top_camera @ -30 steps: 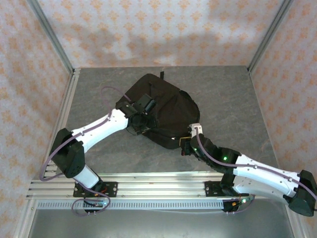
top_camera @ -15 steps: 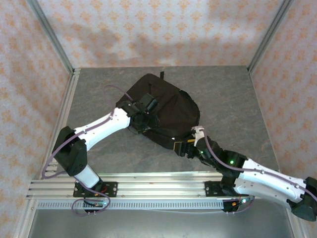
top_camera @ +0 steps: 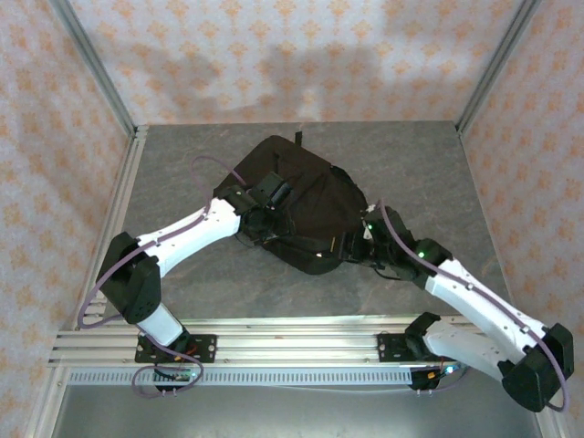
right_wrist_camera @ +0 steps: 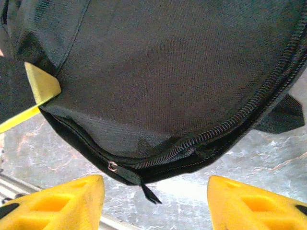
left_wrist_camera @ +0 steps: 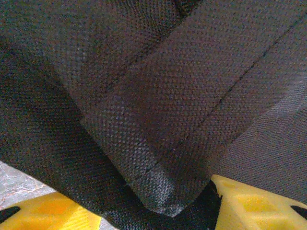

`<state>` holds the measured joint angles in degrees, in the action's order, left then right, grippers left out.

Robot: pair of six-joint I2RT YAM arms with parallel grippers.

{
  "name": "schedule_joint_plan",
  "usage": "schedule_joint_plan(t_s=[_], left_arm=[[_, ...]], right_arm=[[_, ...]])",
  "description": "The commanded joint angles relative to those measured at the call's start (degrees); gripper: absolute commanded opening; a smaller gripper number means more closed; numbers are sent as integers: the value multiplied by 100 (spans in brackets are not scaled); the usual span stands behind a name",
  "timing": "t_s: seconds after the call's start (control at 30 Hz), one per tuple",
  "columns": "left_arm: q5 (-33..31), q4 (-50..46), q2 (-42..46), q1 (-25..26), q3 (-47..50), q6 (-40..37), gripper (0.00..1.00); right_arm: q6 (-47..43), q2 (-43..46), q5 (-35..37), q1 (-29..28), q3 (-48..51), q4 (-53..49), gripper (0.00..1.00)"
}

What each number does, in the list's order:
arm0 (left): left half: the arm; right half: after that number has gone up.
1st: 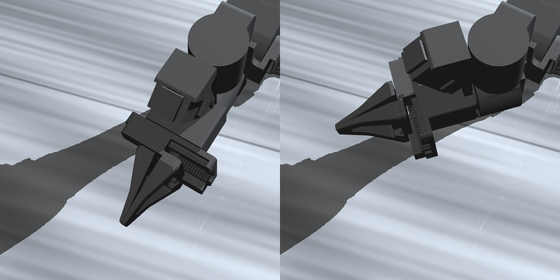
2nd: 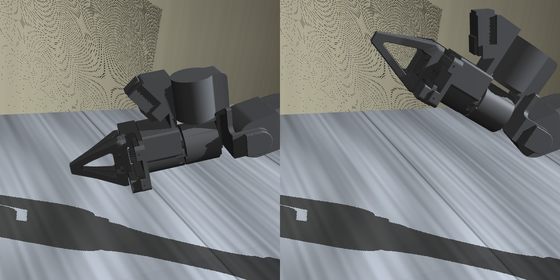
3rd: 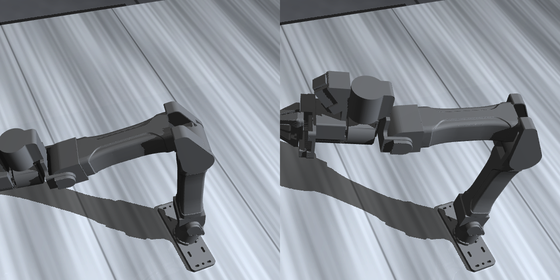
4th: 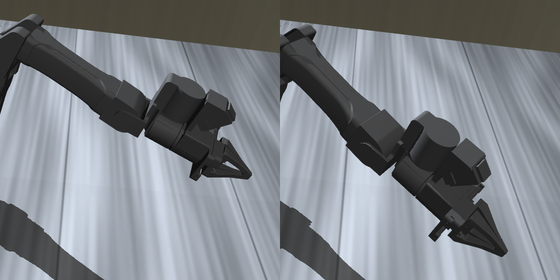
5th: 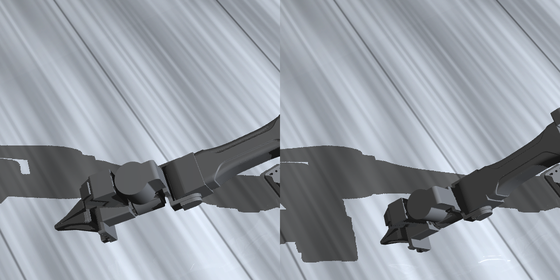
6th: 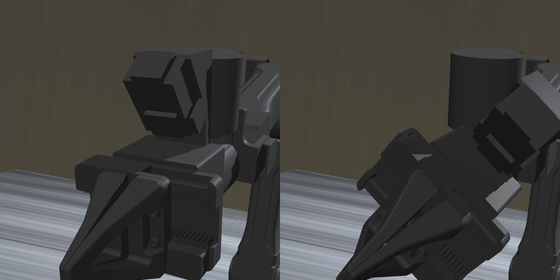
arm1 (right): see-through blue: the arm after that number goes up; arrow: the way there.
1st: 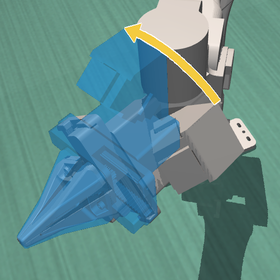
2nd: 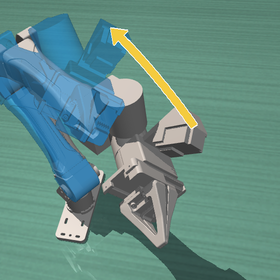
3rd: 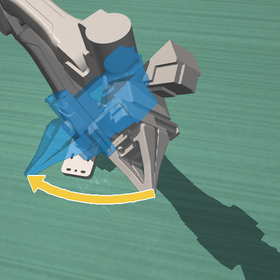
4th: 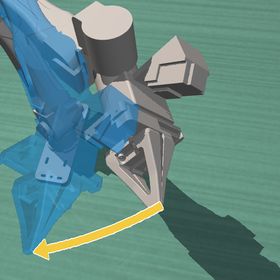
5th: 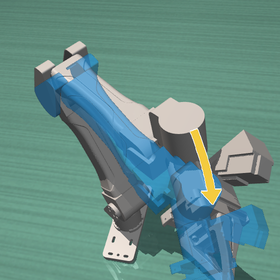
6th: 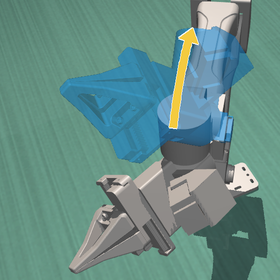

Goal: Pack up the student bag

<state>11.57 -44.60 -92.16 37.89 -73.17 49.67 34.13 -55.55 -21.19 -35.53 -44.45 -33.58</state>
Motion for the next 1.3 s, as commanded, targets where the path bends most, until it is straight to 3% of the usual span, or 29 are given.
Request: schedule_joint_plan(t_s=[0.0, 0.13, 0.33, 0.47, 0.67, 0.8, 1.03, 1.27], left_arm=[[-204, -167, -71, 43, -139, -134, 57], [-215, -202, -60, 39, -139, -168, 57], [-191, -164, -48, 43, -76, -162, 57], [-182, -172, -51, 43, -66, -188, 57], [-207, -128, -11, 44, 52, -186, 57], [-204, -119, 19, 43, 100, -177, 57], [-270, -139, 48, 8, 153, -203, 56], [-363, -154, -31, -57, 214, -203, 52]], right_arm=[[391, -551, -934, 264, -383, -679, 59], [349, -1194, -1700, 327, -820, -1156, 60], [523, -1512, -1975, 332, -1044, -936, 57], [586, -1833, -2258, 327, -1131, -663, 49], [429, -2088, -2444, 327, -1291, -664, 47], [384, -2193, -2438, 327, -1343, -641, 34], [342, -2082, -2452, 327, -1224, -702, 4], [296, -1782, -2346, 327, -1089, -829, 1]])
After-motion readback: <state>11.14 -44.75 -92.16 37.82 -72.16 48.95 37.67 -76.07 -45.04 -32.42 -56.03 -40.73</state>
